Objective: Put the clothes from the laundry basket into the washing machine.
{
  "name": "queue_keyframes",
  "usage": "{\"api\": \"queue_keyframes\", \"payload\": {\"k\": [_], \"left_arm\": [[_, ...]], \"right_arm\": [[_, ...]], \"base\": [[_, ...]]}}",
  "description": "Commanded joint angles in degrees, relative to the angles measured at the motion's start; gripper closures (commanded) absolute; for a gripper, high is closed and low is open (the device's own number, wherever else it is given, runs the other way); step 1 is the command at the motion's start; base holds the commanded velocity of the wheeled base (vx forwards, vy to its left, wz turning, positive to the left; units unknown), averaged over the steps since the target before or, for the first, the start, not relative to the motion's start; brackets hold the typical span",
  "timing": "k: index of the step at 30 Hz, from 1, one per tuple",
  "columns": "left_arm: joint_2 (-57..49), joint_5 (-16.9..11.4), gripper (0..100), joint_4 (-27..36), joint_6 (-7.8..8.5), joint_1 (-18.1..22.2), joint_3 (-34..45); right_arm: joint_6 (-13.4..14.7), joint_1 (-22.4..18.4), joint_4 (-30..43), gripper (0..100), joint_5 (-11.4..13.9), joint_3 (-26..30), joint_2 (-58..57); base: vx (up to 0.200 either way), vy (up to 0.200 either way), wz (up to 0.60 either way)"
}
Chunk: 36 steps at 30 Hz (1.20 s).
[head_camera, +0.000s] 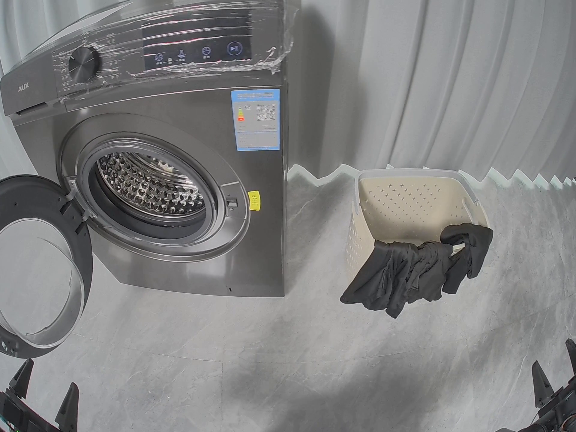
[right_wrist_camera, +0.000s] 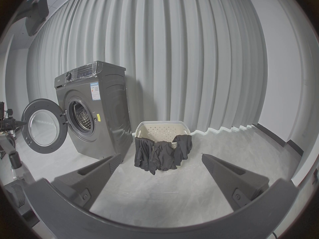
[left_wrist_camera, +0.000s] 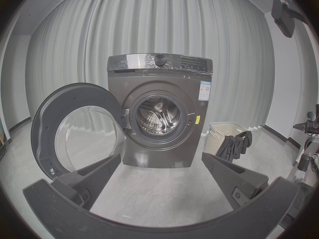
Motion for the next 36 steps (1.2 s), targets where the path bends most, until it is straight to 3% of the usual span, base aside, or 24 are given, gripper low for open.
{"api": "queue_keyframes", "payload": {"k": [1,23,36], "left_arm": [[-1.0,0.0,0,0.0,-0.03,-0.1,0.9],[-1.0,0.0,0,0.0,-0.03,0.0,0.9],[-1.0,0.0,0,0.0,0.05,0.0,0.9]], "right_arm": [[0.0,0.0,0.0,0,0.0,0.8,-0.9],[0.0,0.0,0.0,0,0.0,0.8,-0.9],[-0.1,0.0,0.0,0,0.0,0.8,-0.9]], "base": [[0.0,-0.2,0.0],[0.0,-0.009,0.0],[0.0,-0.2,0.0]]}}
